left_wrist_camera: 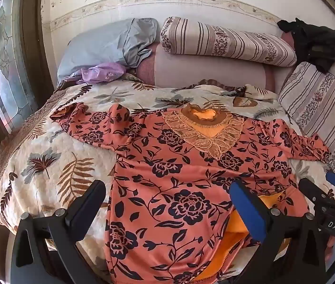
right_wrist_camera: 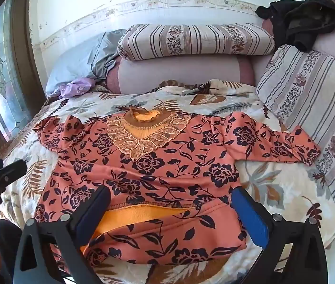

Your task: Fold small clothes

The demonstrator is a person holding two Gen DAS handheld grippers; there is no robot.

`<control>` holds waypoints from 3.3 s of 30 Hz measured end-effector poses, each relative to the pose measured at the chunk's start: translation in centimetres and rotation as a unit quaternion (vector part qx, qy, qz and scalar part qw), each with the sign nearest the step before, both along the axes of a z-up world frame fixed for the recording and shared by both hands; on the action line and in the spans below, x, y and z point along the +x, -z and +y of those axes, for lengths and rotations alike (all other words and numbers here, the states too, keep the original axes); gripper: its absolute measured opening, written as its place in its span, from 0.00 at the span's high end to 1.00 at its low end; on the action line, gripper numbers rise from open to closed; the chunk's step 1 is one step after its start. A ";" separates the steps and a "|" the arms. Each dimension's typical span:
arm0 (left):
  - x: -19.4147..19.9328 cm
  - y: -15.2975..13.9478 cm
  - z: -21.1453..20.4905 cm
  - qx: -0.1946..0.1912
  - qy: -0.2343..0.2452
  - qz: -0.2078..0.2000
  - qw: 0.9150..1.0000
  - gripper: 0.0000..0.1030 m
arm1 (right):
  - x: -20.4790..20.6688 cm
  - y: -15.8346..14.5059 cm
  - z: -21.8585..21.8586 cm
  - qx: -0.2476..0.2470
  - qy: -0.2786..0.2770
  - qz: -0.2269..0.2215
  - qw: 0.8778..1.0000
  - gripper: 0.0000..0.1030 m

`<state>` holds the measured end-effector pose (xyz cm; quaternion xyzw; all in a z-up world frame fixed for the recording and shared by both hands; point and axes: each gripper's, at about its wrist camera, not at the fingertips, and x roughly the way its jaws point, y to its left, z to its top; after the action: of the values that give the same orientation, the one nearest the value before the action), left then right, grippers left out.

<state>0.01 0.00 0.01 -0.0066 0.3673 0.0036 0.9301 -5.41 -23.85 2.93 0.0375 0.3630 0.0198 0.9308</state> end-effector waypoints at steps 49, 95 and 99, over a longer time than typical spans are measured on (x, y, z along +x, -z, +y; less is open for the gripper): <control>1.3 3.8 -3.6 0.031 0.004 0.032 0.999 0.00 | 0.8 5.1 -3.4 0.031 0.045 -0.032 0.998 0.00; 1.4 4.1 -4.6 0.037 0.016 0.042 0.998 0.00 | 0.6 5.1 -3.4 0.028 0.047 -0.032 0.998 0.00; 1.6 4.3 -4.6 0.037 0.019 0.043 0.998 0.00 | 0.6 5.1 -3.5 0.031 0.048 -0.033 0.998 0.00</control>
<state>1.59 -4.58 -4.33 0.0345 0.4062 -0.0003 0.9131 -4.85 -27.35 -2.12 0.0827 0.3287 -0.0122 0.9407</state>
